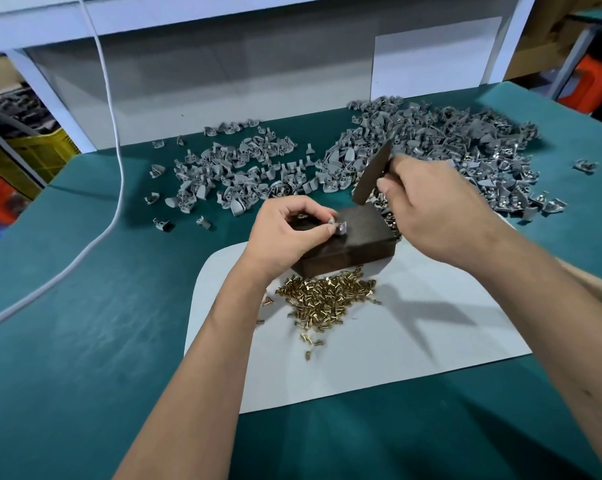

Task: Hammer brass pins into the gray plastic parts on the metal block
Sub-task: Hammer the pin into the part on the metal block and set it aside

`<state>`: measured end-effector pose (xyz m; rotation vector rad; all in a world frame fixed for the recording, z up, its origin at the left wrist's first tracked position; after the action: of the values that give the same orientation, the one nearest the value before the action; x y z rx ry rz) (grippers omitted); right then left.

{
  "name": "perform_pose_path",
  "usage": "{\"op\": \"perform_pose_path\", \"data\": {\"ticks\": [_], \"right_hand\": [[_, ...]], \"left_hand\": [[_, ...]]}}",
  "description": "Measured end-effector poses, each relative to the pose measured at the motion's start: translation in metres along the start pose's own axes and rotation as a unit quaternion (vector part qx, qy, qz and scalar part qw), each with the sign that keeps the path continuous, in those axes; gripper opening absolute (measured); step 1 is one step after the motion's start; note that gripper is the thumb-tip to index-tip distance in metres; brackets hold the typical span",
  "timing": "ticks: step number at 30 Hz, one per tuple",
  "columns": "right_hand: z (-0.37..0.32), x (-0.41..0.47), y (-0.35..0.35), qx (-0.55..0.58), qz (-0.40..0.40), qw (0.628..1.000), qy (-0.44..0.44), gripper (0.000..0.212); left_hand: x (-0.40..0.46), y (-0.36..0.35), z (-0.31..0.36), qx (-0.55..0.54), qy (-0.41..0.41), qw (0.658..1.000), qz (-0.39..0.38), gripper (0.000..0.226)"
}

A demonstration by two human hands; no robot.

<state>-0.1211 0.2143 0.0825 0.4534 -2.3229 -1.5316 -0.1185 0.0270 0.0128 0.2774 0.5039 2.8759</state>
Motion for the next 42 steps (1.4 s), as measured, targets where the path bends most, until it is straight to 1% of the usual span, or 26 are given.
{"op": "perform_pose_path", "data": {"ticks": [3, 6, 7, 10, 11, 12, 14, 15, 17, 19, 20, 21, 23, 24, 25, 26, 27, 29, 30, 33, 34, 35, 36, 38, 39, 42], "right_hand": [[-0.001, -0.004, -0.006, 0.017, -0.016, 1.0, 0.005, 0.015], [-0.004, -0.005, -0.015, -0.005, -0.045, 0.999, 0.013, 0.018], [-0.006, -0.005, -0.013, -0.013, -0.031, 0.999, 0.023, 0.019], [-0.017, -0.01, 0.009, 0.015, 0.073, 0.995, 0.066, 0.018], [-0.022, -0.011, 0.011, 0.023, 0.081, 0.994, 0.073, 0.02], [-0.027, -0.008, 0.006, 0.013, 0.061, 0.995, 0.073, 0.023], [-0.035, -0.001, -0.017, -0.074, -0.042, 0.996, 0.041, 0.025], [-0.036, 0.001, -0.022, -0.111, -0.071, 0.991, 0.027, 0.025], [-0.038, 0.004, -0.014, -0.125, -0.066, 0.99, 0.026, 0.023], [-0.038, 0.001, 0.003, -0.08, 0.017, 0.995, 0.051, 0.023], [-0.038, 0.0, 0.007, -0.056, 0.042, 0.996, 0.056, 0.023], [-0.037, 0.001, 0.004, -0.054, 0.031, 0.997, 0.052, 0.024], [-0.03, 0.004, -0.017, -0.09, -0.056, 0.994, 0.009, 0.026], [-0.025, 0.005, -0.022, -0.11, -0.08, 0.991, -0.007, 0.026], [-0.022, 0.006, -0.019, -0.121, -0.081, 0.989, -0.01, 0.025], [-0.021, 0.006, -0.013, -0.124, -0.061, 0.99, -0.004, 0.024], [-0.021, 0.004, -0.003, -0.107, -0.014, 0.994, 0.013, 0.023], [-0.023, -0.004, 0.013, -0.022, 0.095, 0.994, 0.052, 0.021], [-0.026, -0.005, 0.011, -0.01, 0.096, 0.993, 0.062, 0.021], [-0.023, 0.004, -0.023, -0.091, -0.07, 0.993, -0.002, 0.02], [-0.021, 0.006, -0.021, -0.122, -0.086, 0.989, -0.01, 0.019], [-0.019, 0.007, -0.014, -0.142, -0.08, 0.987, -0.008, 0.02], [-0.021, 0.006, -0.003, -0.145, -0.046, 0.988, 0.005, 0.021], [-0.024, 0.002, 0.011, -0.077, 0.044, 0.995, 0.037, 0.022], [-0.028, 0.0, 0.008, -0.058, 0.05, 0.996, 0.045, 0.02], [-0.029, 0.008, -0.027, -0.153, -0.055, 0.986, 0.031, 0.021]], "left_hand": [[0.0, 0.005, -0.005, 0.006, 0.019, 1.0, -0.014, 0.008], [-0.001, 0.005, -0.008, -0.008, 0.034, 0.999, -0.018, 0.01], [-0.001, 0.005, -0.008, -0.012, 0.036, 0.999, -0.019, 0.011], [-0.001, 0.005, -0.009, -0.025, 0.041, 0.999, -0.02, 0.012], [0.0, 0.005, -0.009, -0.029, 0.042, 0.998, -0.02, 0.013], [-0.001, 0.005, -0.01, -0.035, 0.043, 0.998, -0.018, 0.013], [-0.001, 0.005, -0.009, -0.045, 0.044, 0.998, -0.016, 0.012], [-0.001, 0.004, -0.009, -0.047, 0.043, 0.998, -0.017, 0.012], [-0.002, 0.004, -0.008, -0.049, 0.046, 0.998, -0.012, 0.013], [-0.001, 0.004, -0.007, -0.042, 0.047, 0.998, -0.013, 0.014], [0.0, 0.005, -0.008, -0.037, 0.046, 0.998, -0.016, 0.014], [0.001, 0.005, -0.008, -0.036, 0.044, 0.998, -0.017, 0.015], [-0.001, 0.005, -0.008, -0.042, 0.042, 0.998, -0.018, 0.017], [-0.001, 0.004, -0.007, -0.041, 0.04, 0.998, -0.021, 0.017], [-0.002, 0.003, -0.007, -0.037, 0.04, 0.998, -0.022, 0.017], [-0.002, 0.003, -0.008, -0.035, 0.042, 0.998, -0.022, 0.017], [-0.002, 0.003, -0.008, -0.034, 0.045, 0.998, -0.023, 0.016], [0.0, 0.004, -0.009, -0.03, 0.048, 0.998, -0.024, 0.015], [0.0, 0.005, -0.01, -0.031, 0.048, 0.998, -0.024, 0.015], [-0.002, 0.004, -0.009, -0.04, 0.047, 0.998, -0.026, 0.015], [-0.002, 0.003, -0.009, -0.037, 0.045, 0.998, -0.028, 0.015], [-0.002, 0.004, -0.009, -0.034, 0.044, 0.998, -0.027, 0.014], [-0.002, 0.004, -0.009, -0.034, 0.044, 0.998, -0.027, 0.015], [0.0, 0.004, -0.009, -0.035, 0.045, 0.998, -0.03, 0.017], [0.001, 0.005, -0.01, -0.037, 0.045, 0.998, -0.03, 0.019], [-0.001, 0.004, -0.01, -0.053, 0.038, 0.997, -0.027, 0.025]]}}
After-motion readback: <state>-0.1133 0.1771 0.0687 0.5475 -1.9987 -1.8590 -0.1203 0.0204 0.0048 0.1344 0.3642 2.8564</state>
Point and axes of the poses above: each hand's wrist, its own x-axis towards the middle knuckle, its own y-axis out of the back of the hand, z = x × y, the point moved 8 cm from there along x, towards the middle knuckle, and after that the axes turned 14 degrees about -z, right-handed, at the moved point
